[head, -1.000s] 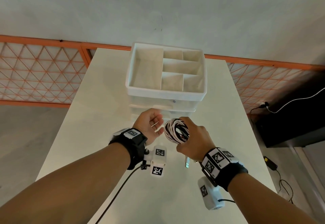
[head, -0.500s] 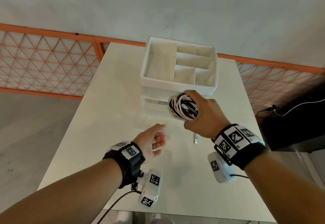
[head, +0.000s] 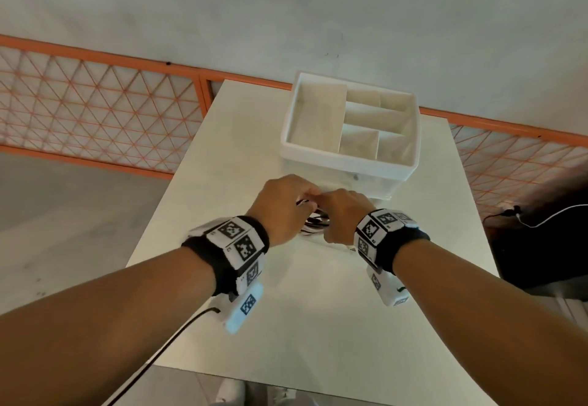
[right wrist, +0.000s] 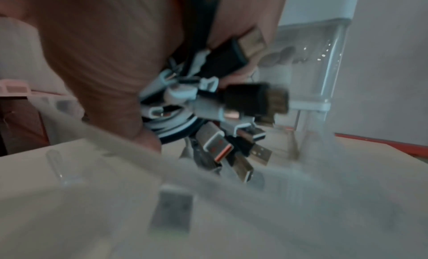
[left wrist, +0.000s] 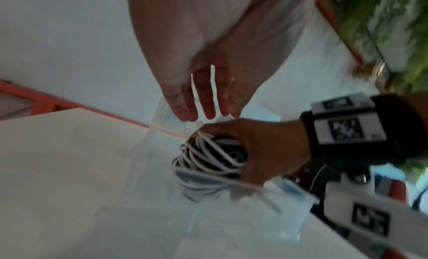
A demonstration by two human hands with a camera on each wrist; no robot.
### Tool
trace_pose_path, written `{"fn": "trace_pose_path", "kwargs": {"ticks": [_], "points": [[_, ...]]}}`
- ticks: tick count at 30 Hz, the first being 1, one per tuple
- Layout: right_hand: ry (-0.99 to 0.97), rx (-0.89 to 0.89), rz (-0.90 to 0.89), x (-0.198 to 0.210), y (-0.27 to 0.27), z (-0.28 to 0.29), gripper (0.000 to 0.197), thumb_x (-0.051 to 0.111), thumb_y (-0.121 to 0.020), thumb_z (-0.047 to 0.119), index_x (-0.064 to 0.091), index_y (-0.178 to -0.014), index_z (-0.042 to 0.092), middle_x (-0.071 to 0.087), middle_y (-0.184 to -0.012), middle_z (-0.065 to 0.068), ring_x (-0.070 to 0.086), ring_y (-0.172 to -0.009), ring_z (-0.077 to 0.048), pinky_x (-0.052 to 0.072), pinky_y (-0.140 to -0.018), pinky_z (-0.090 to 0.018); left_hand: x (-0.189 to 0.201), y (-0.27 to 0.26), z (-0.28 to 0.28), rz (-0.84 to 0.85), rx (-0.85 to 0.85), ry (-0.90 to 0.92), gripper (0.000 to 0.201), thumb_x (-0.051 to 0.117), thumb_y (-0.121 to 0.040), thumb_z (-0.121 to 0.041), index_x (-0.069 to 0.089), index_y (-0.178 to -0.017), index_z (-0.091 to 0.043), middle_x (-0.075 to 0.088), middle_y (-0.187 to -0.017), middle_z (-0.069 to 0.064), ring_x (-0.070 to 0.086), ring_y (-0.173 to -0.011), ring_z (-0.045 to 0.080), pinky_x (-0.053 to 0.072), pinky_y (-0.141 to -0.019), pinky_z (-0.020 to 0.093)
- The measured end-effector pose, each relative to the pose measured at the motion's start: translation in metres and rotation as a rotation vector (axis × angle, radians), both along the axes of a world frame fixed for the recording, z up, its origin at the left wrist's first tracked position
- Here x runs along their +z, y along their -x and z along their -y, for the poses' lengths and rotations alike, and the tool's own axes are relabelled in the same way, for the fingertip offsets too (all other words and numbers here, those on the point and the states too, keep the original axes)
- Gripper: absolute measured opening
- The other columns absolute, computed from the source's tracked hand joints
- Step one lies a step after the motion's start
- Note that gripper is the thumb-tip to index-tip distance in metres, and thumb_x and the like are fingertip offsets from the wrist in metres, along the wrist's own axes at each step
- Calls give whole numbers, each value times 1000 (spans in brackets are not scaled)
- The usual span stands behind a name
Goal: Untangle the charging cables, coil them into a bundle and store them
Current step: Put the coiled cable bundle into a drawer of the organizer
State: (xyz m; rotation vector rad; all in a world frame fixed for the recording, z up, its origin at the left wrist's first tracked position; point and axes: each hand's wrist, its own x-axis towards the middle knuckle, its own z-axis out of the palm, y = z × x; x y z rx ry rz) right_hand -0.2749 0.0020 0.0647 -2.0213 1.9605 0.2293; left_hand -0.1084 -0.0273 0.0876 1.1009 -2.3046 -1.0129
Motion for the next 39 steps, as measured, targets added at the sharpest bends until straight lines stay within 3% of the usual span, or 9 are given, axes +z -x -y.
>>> {"fn": "trace_pose_path", "kwargs": {"ticks": [4,6,9,13,16,20,25,34,39], "points": [[-26,-36,104,-21,0,1,37,65,-72,16,62,-108,24,67,-103,2,67,-96,-27,57,-79,-37,-27,9,-2,148,-96,3,44,56,-97,-19,54,-141,-18,52,-148,-1,50,-134,23,37,-113,33],[-11,-67,177,-30,8,0,58,72,-69,28,56,-125,25,63,-117,2,64,-109,-25,56,-89,-38,-36,16,-3,215,-79,-4,51,56,-98,-26,45,-148,-20,43,-155,-3,46,-137,24,36,-113,36],[10,-134,257,-30,22,-10,94,78,-71,44,32,-151,29,51,-145,1,50,-132,-23,45,-109,-39,-42,21,-3,322,-109,3,53,56,-97,-34,45,-147,-21,47,-152,-1,51,-130,28,43,-105,41],[53,-184,321,-13,36,-39,84,76,-83,41,35,-154,24,41,-156,3,36,-145,-20,27,-120,-33,-49,20,2,514,-155,-8,59,49,-101,-36,30,-155,-21,27,-163,-1,40,-139,30,37,-110,41],[290,-117,330,-12,36,-63,61,73,-86,43,55,-142,26,53,-147,2,49,-135,-20,39,-113,-36,-48,23,7,575,-205,15,59,47,-102,-38,27,-155,-20,31,-161,-1,46,-132,31,42,-105,41],[539,52,173,-43,26,-84,41,56,-90,48,75,-115,22,68,-129,-3,63,-121,-31,53,-100,-47,-46,26,12,595,-222,38,59,49,-100,-38,32,-153,-19,36,-159,2,50,-129,32,43,-104,42],[708,110,92,-76,25,-90,28,56,-98,31,74,-113,16,69,-126,-7,60,-127,-32,50,-105,-45,-45,25,15,593,-257,34,58,48,-100,-40,33,-153,-20,37,-158,0,49,-131,30,43,-105,39],[720,49,107,-74,36,-73,29,51,-97,26,76,-107,15,72,-121,-5,64,-122,-31,54,-100,-44,-36,25,13,625,-293,57,64,32,-104,-46,18,-157,-14,13,-166,-1,27,-147,25,31,-115,39],[710,20,19,-68,40,-54,13,66,-90,21,76,-97,18,75,-113,-1,66,-115,-34,51,-94,-44,-38,27,8,626,-213,158,71,35,-100,-52,22,-154,-7,24,-162,10,24,-147,30,24,-119,41]]}}
